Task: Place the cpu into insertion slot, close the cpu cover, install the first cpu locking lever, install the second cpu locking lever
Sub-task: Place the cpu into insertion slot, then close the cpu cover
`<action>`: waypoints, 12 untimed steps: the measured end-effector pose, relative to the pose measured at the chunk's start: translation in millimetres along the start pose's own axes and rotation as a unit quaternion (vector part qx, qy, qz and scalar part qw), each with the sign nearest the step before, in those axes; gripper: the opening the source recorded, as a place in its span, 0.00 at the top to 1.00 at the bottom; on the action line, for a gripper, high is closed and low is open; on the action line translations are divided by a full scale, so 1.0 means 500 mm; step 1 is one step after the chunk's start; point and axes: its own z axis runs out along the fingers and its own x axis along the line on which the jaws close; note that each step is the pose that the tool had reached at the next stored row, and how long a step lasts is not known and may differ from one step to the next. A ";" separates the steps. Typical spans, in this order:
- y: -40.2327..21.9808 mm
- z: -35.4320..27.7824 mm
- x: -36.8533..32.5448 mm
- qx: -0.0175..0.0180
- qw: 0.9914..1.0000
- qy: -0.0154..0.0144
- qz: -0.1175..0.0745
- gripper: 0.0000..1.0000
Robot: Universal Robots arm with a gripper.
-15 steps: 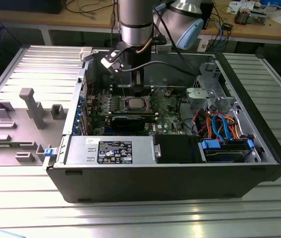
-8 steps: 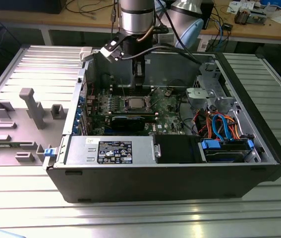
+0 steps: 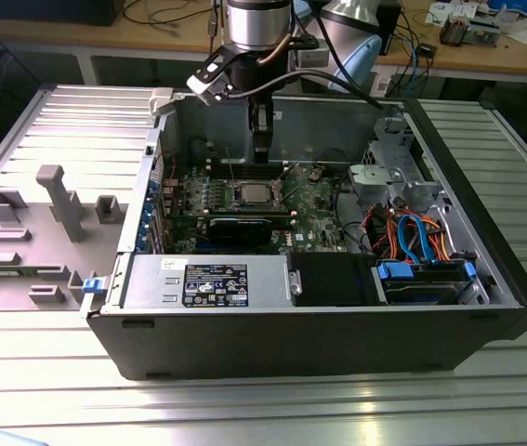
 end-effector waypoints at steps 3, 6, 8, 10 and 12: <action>0.000 0.000 0.000 0.000 1.000 0.000 0.000 0.89; 0.000 0.000 -0.004 0.000 1.000 0.000 0.000 0.89; 0.005 0.001 -0.008 0.000 1.000 0.001 0.000 0.89; 0.015 0.002 -0.012 0.001 1.000 0.002 0.000 0.89; 0.024 0.003 -0.014 0.001 1.000 0.005 0.000 0.89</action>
